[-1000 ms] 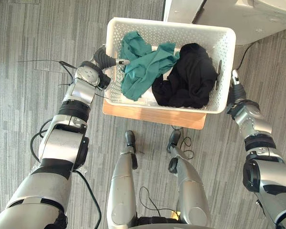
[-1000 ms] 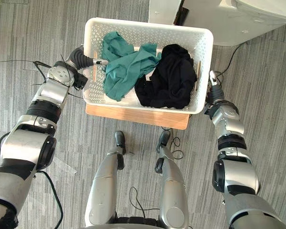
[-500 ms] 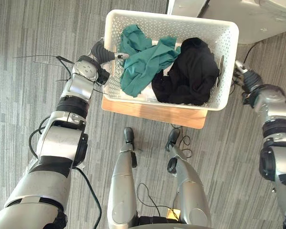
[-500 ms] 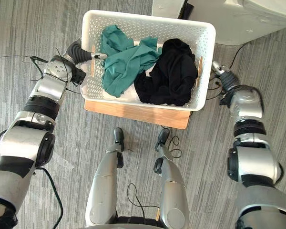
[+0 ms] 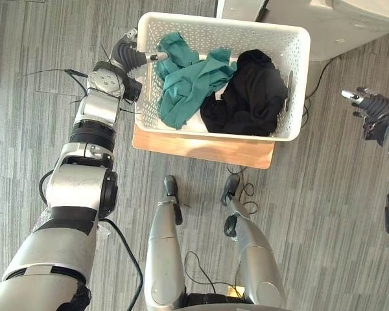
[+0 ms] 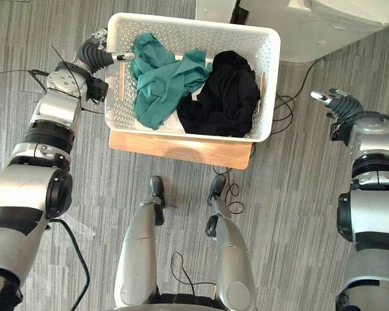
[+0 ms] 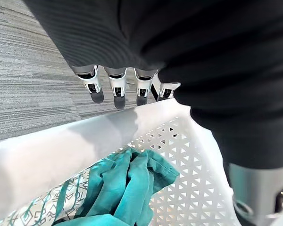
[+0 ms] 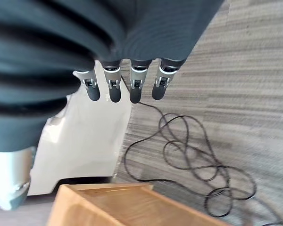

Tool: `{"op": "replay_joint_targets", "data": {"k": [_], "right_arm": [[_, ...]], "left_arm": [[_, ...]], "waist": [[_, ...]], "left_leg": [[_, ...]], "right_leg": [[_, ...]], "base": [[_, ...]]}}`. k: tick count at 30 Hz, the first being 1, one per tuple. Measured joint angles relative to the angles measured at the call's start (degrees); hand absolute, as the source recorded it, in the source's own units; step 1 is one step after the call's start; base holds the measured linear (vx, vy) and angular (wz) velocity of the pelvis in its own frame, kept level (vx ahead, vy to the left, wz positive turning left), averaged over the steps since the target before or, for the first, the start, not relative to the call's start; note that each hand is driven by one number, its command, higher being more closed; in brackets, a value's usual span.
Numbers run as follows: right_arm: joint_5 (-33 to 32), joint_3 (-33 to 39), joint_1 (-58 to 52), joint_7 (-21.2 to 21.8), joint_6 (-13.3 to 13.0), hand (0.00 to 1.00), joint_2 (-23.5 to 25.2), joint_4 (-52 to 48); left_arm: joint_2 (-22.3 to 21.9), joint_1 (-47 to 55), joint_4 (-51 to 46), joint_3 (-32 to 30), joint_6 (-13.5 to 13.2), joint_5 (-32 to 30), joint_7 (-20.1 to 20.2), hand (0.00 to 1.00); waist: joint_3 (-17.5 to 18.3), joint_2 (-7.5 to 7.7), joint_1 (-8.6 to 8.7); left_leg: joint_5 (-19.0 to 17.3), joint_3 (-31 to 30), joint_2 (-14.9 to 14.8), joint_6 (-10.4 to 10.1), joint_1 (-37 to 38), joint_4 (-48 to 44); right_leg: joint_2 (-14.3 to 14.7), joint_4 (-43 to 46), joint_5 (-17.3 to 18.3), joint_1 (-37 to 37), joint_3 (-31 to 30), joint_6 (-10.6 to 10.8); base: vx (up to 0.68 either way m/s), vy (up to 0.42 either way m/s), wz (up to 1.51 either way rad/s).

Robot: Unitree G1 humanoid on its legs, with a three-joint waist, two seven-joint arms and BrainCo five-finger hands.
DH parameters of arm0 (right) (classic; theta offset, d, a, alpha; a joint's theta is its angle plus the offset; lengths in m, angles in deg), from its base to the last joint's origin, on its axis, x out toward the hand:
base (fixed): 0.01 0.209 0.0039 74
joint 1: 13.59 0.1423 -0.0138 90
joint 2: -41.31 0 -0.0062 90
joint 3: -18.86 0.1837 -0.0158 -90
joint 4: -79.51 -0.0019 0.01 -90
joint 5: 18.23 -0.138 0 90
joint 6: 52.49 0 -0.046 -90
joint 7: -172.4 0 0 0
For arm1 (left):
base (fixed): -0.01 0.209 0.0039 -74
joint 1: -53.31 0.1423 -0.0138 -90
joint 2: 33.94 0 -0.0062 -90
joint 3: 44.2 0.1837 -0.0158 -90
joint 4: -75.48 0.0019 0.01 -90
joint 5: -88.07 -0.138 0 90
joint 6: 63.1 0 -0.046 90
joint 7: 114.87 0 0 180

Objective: Pick up the laundry basket with both hands and put the clothes into the washing machine.

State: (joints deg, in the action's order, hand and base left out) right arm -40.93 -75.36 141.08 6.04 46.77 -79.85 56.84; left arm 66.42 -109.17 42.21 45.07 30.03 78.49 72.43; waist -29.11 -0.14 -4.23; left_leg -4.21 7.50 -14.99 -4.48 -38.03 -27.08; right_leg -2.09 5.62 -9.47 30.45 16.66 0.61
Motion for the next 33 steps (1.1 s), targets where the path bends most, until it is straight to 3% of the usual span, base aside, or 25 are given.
{"op": "replay_joint_targets", "data": {"k": [5,9,13,15,24,29,33], "right_arm": [[-6.08,5.82,0.56,-1.5,-1.0,0.0,6.82,-8.61],[-11.17,8.76,-4.4,-3.59,-2.08,0.0,14.13,-22.99],[-13.28,8.7,-10.68,-4.93,-2.72,0.0,16.96,-35.75],[-13.18,8.7,-13.78,-5.05,-2.91,0.0,17.35,-37.76],[-1.95,7.03,-20.17,-0.48,-2.42,0.0,14.88,-41.82],[5.53,7.9,-22.02,1.31,-2.01,0.0,12.68,-42.88],[7.58,10.24,-23.27,1.29,-1.9,0.0,12.73,-43.08]], "left_arm": [[0.09,1.73,-0.21,-2.17,-0.28,0.5,-0.37,0.0],[0.65,5.75,-2.91,-1.99,-1.13,1.99,-1.09,0.0],[1.53,8.41,-5.24,0.26,-1.25,2.24,-1.18,0.0],[3.18,8.8,-5.84,2.64,-1.28,2.25,-1.0,0.0],[6.45,10.99,-7.95,11.83,-1.27,2.15,1.54,0.0],[6.68,11.03,-9.79,14.71,-1.11,2.03,2.29,0.0],[6.44,11.02,-11.66,14.87,-0.82,2.0,2.5,0.0]], "waist": [[0.11,0.49,0.25],[0.05,0.72,0.15],[0.05,1.31,0.18],[0.16,2.37,0.22],[0.8,3.84,0.28],[0.98,4.14,0.25],[1.07,4.3,0.12]], "left_leg": [[0.0,1.09,-0.47,-0.01,-0.06,0.13],[-0.01,1.38,-0.94,-0.02,-0.15,0.17],[-0.01,1.48,-1.01,-0.03,-0.06,0.19],[-0.01,1.61,-1.06,-0.03,0.09,0.26],[0.54,1.21,-0.63,-0.67,1.57,1.98],[1.44,-0.29,0.03,-0.76,1.71,3.38],[1.91,-0.65,0.5,-0.74,1.73,4.05]], "right_leg": [[0.37,-0.08,-0.5,0.84,-0.99,-0.17],[0.9,-0.86,-0.9,0.81,-1.26,-0.03],[0.97,-0.88,-0.9,0.8,-1.4,-0.03],[1.0,-1.0,-0.98,0.73,-1.5,-0.13],[1.01,-3.09,-1.54,-1.38,-0.78,-0.05],[0.84,-3.77,-1.53,-2.32,0.66,-0.06],[0.51,-3.78,-1.51,-2.34,1.14,-0.05]], "base": [[0.03,-0.021,-0.12],[0.02,-0.01,-0.05],[0.0,0.001,-0.01],[0.01,0.002,-0.02],[0.02,-0.002,0.04],[0.05,0.002,0.18],[0.04,0.01,0.08]]}}
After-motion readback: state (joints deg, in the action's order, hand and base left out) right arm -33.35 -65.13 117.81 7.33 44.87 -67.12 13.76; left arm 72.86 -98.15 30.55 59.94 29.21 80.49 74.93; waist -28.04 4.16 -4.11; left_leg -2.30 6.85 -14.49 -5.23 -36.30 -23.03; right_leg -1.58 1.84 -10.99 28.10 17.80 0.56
